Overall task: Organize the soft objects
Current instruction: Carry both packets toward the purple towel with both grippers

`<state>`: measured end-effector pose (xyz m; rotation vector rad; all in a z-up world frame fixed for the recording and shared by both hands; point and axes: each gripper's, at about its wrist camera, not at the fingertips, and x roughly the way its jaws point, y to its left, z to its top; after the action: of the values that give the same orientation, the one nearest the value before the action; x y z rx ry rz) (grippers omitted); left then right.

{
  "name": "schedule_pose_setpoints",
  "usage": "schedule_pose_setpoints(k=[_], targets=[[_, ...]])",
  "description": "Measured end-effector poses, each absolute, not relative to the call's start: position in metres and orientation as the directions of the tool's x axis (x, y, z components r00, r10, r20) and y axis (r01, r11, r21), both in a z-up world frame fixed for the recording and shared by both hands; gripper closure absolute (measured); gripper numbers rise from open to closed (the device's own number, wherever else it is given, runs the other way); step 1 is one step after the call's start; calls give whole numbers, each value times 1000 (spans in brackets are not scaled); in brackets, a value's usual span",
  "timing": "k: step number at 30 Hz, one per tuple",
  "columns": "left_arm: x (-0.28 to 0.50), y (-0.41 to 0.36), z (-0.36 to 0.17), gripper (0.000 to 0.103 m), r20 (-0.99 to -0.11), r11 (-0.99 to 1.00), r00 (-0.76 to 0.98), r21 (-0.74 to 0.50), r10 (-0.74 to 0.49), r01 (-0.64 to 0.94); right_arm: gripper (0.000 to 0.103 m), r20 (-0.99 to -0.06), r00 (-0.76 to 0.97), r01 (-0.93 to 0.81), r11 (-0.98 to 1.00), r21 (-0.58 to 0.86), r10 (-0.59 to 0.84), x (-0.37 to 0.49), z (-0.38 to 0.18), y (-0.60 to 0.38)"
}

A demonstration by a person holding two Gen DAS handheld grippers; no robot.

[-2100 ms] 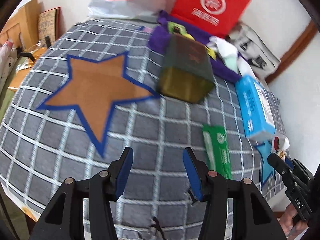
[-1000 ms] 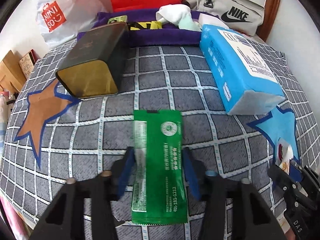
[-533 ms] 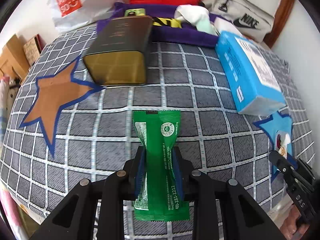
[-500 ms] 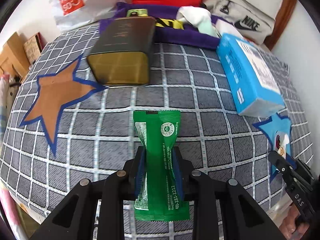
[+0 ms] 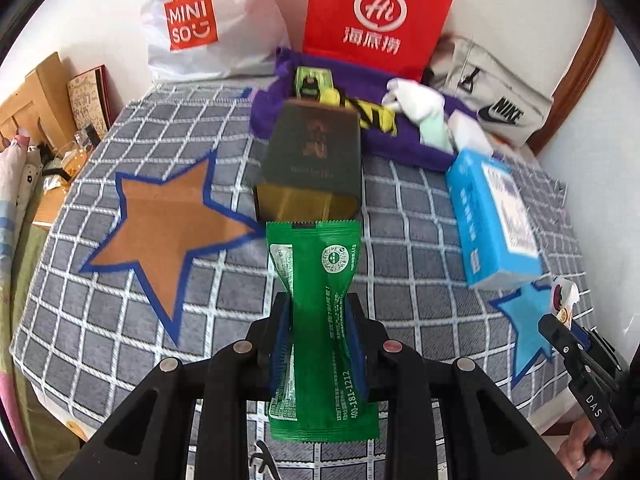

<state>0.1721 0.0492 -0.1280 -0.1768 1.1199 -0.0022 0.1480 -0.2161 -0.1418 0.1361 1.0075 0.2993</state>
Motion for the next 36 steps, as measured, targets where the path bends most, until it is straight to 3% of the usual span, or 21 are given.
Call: schedule_pose_setpoints(k=[18, 36], targets=[[207, 75, -70, 77, -810, 975, 566, -219, -153, -49, 75, -737, 615, -211, 959, 189, 281, 190, -65, -189], [260, 77, -55, 77, -776, 976, 611, -217, -158, -23, 75, -708, 666, -200, 971, 132, 234, 247, -49, -191]])
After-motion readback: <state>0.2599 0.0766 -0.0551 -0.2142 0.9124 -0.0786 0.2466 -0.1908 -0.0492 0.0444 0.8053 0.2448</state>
